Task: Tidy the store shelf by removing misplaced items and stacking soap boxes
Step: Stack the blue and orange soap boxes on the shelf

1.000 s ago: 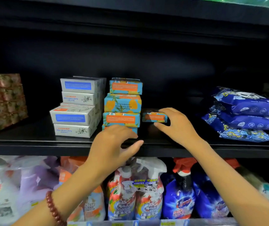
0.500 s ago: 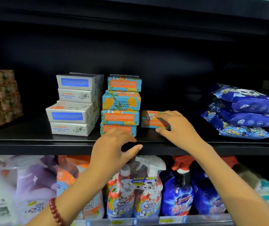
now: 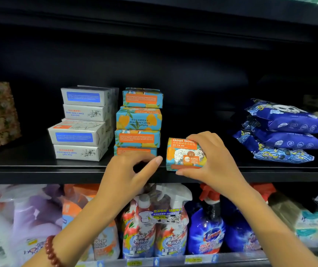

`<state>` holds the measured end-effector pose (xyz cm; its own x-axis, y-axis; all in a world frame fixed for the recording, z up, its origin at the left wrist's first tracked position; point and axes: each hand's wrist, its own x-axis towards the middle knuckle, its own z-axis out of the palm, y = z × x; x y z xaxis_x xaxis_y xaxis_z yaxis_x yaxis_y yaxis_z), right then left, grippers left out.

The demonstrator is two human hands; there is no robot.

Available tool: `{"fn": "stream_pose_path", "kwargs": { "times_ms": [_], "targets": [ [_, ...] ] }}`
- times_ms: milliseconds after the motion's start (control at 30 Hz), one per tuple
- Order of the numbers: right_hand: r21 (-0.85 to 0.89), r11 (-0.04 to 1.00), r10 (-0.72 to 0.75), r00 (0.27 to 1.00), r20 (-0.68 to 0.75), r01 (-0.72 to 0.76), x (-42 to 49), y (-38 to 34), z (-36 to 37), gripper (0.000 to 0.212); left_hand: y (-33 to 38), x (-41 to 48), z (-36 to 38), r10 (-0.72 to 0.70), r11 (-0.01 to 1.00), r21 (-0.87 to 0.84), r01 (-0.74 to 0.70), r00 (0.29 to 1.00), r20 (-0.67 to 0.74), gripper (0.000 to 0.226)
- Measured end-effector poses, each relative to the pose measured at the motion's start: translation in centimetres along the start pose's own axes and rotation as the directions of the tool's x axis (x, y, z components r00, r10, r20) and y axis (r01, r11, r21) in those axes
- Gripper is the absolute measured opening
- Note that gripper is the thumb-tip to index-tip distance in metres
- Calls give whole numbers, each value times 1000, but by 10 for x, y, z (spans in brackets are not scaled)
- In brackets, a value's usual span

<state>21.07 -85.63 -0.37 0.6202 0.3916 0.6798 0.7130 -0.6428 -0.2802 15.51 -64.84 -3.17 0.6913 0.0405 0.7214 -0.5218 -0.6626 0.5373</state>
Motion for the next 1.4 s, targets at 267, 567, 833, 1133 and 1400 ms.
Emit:
{"fn": "stream_pose_path", "kwargs": {
  "times_ms": [267,567,833,1133,1400],
  "targets": [
    [-80,951,-309,936,-167,300,-15,-37,-9,71,42,8,-1,-179,829,-499,251,966,189,36],
    [273,962,-22,999,-34,30,-19,-36,-28,56,31,4,-2,-9,822,-560,103,986,169,34],
    [40,947,-285,888,-360,320,-31,-34,-15,47,33,4,-8,-101,783,-579,229,964,244,71],
    [169,983,-53,994,-98,69,-31,-31,-12,89,34,7,-11,-29,837,-532,132,980,197,70],
    [586,753,243,954,174,-299,-22,-30,-20,86,28,2,-6,95,917,-398,-25,983,157,62]
  ]
}}
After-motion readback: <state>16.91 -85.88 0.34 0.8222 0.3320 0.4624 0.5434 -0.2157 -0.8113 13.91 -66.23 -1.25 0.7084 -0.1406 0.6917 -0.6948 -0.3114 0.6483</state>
